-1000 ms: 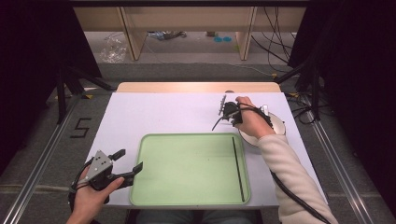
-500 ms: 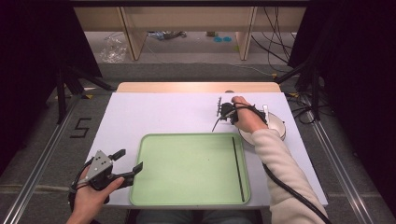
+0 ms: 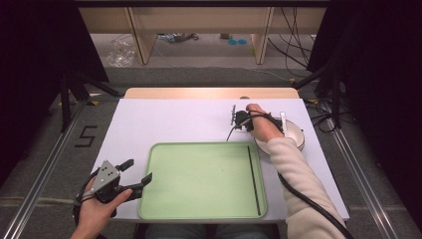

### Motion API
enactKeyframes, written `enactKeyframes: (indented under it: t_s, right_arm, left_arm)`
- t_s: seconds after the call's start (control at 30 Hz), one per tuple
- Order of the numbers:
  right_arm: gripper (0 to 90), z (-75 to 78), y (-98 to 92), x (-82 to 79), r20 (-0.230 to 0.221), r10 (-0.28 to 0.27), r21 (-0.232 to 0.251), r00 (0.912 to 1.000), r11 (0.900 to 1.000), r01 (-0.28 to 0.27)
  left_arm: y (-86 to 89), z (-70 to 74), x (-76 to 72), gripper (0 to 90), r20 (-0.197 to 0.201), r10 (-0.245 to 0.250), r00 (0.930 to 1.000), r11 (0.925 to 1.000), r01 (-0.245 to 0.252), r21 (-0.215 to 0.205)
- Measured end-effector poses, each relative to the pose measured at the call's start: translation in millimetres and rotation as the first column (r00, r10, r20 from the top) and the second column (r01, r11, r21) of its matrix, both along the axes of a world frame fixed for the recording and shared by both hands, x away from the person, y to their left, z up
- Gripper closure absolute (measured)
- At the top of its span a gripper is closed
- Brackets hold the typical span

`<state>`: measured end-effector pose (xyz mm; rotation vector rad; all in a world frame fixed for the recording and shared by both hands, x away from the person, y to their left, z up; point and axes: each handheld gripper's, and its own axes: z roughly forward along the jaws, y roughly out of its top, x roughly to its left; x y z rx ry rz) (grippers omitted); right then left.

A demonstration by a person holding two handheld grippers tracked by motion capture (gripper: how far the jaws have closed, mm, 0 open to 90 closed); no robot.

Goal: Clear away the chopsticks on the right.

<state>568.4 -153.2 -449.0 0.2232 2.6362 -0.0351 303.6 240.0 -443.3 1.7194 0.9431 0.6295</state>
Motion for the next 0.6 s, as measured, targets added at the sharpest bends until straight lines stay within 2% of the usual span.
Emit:
enactKeyframes:
  t_s: [0.03,0.27,0.37,0.4,0.47,0.6]
  right_arm:
    - [87.2,-0.1,-0.4,-1.0,0.000,-0.009,0.005,1.0000,1.000,0.009]
    - [87.7,6.7,0.6,-3.8,0.034,0.025,-0.003,0.9991,1.000,-0.025]
    - [87.8,16.4,3.0,-6.9,0.078,0.050,-0.008,0.9957,0.999,-0.049]
    - [87.8,20.3,3.9,-6.6,0.092,0.076,-0.014,0.9928,0.997,-0.075]
    - [87.8,26.0,5.4,-10.6,0.107,0.054,0.007,0.9928,0.998,-0.055]
    - [87.8,38.1,7.8,-14.6,0.135,0.068,0.034,0.9885,0.997,-0.074]
  left_arm:
    - [0.1,0.0,0.0,19.8,0.000,0.000,1.0000,1.0000,0.000,0.000]
    - [-0.2,0.1,0.1,19.8,0.001,0.001,1.0000,1.0000,-0.001,0.000]
    - [-0.3,0.2,0.0,19.8,0.002,0.000,1.0000,1.0000,0.000,0.002]
    - [-0.3,0.2,0.0,19.8,0.002,0.001,1.0000,1.0000,-0.001,0.002]
    - [-0.3,0.2,0.0,19.8,0.002,0.001,1.0000,1.0000,-0.001,0.002]
    - [-0.3,0.2,0.0,19.8,0.002,0.000,1.0000,1.0000,0.000,0.003]
